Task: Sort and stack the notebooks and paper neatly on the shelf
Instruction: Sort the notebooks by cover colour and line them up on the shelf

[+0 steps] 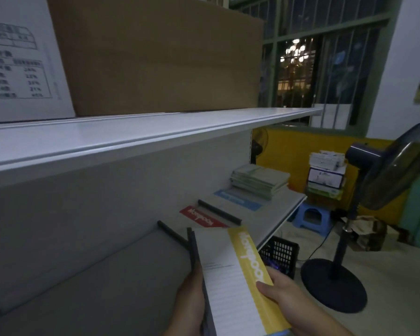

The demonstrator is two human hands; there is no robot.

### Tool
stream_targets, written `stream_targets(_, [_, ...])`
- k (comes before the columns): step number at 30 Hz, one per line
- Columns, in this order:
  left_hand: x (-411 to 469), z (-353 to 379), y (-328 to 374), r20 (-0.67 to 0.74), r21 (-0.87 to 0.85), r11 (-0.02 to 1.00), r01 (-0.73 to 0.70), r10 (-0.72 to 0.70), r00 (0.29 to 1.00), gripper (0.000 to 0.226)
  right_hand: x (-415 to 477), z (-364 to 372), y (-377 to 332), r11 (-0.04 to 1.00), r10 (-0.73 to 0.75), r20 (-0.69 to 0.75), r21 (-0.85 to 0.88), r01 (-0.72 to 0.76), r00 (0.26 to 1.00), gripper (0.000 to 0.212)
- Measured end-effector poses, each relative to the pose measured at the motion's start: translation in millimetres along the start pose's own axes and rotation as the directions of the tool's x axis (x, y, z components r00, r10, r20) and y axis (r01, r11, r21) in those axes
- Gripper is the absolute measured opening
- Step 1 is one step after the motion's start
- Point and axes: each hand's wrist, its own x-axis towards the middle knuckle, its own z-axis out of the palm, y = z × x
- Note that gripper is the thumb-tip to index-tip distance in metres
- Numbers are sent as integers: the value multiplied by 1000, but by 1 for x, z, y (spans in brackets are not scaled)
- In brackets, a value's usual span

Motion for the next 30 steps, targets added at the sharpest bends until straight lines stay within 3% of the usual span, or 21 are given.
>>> stream_targets(6, [16, 67, 19, -101, -11, 982, -191, 189, 977, 18, 59, -49, -30, 999, -37, -1, -36, 37, 999, 25])
stream_targets(9, [23, 83, 20, -122, 41, 977, -211, 214, 969, 55, 80, -54, -42, 993, -1, 62, -120, 9, 998, 27])
stream_targets(12, [32, 78, 23, -169, 17, 979, -203, 202, 965, 51, 96, -46, -57, 969, 3, 90, -246, 19, 996, 44])
stream_targets(15, [46, 66, 28, -208, 55, 983, -174, 181, 961, 45, 115, -34, -74, 940, -9, 93, -338, 40, 996, 49])
stream_targets(20, [81, 36, 31, -272, 83, 989, -121, 139, 952, 79, 155, -9, -84, 890, -40, 160, -443, 108, 986, 50])
stream_targets(22, [96, 31, 31, -275, 95, 989, -116, 138, 951, 88, 167, 0, -85, 840, -79, 146, -523, 145, 986, 50])
stream_targets(26, [114, 34, 31, -235, 197, 963, -183, 227, 945, 105, 192, 8, -94, 702, -134, 147, -683, 199, 980, 29])
stream_targets(30, [127, 27, 33, -155, 319, 923, -215, 275, 949, 107, 213, 13, -93, 594, -213, 185, -755, 277, 959, 37])
